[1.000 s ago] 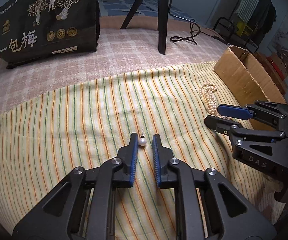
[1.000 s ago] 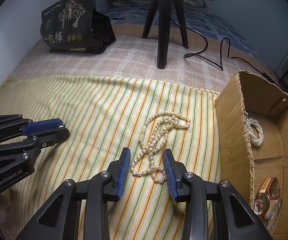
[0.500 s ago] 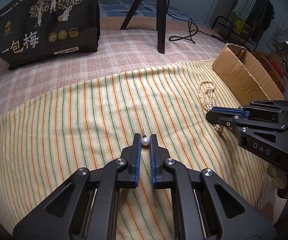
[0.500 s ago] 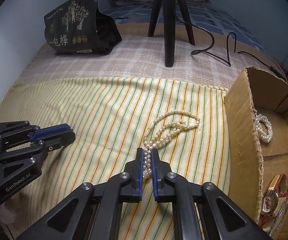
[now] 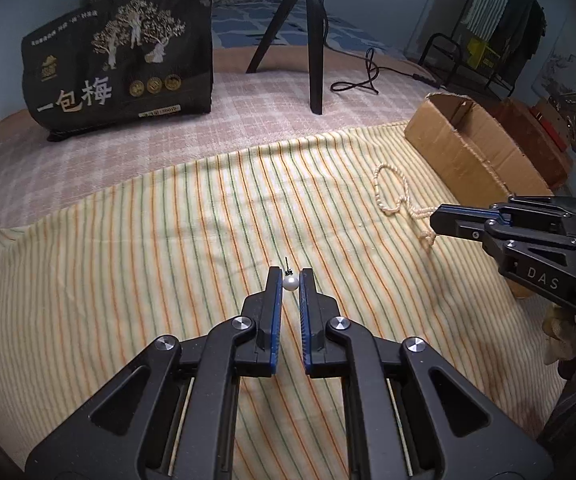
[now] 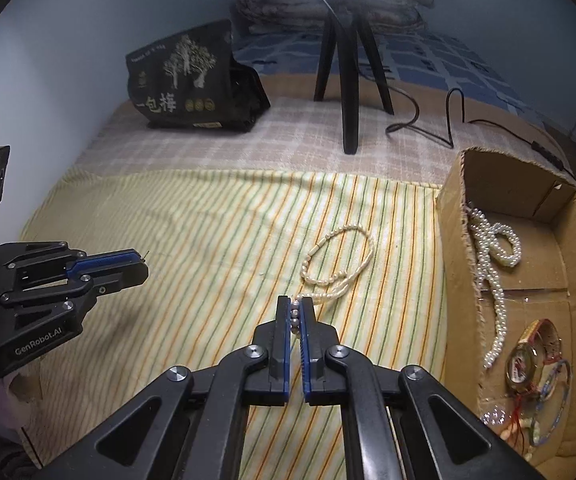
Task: Organize jewelry
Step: 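Carry the earring and necklace into the box and open both tools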
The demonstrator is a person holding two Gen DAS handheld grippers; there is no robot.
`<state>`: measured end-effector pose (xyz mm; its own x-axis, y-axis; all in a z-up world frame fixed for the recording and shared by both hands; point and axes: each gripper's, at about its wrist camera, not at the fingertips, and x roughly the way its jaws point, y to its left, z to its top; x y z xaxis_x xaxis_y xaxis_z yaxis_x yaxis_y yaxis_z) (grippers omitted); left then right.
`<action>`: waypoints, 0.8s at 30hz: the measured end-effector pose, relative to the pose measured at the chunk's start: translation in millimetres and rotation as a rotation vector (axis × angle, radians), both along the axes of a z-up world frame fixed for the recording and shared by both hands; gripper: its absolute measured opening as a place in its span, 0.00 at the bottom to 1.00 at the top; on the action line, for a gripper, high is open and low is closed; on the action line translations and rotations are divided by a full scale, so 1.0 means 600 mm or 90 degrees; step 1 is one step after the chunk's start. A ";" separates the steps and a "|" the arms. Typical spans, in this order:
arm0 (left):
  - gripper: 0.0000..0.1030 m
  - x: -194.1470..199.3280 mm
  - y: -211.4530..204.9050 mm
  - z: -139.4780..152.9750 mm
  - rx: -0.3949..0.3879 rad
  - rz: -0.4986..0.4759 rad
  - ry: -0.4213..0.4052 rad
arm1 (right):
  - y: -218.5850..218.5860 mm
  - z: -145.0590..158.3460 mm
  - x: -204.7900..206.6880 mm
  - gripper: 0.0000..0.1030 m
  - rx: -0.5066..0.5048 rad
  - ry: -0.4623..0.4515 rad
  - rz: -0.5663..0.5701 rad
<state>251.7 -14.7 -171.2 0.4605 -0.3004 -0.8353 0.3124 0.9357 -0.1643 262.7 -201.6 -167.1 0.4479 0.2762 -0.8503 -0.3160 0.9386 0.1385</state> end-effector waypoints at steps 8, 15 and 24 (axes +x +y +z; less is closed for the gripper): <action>0.06 -0.042 0.004 0.055 -0.019 0.011 -0.010 | -0.012 0.070 -0.049 0.01 0.021 -0.037 0.014; 0.06 -0.086 -0.010 0.105 -0.032 0.008 -0.036 | -0.029 0.119 -0.088 0.01 0.028 -0.063 0.013; 0.06 -0.142 -0.053 0.159 -0.046 -0.009 -0.064 | -0.060 0.177 -0.142 0.01 0.032 -0.093 0.011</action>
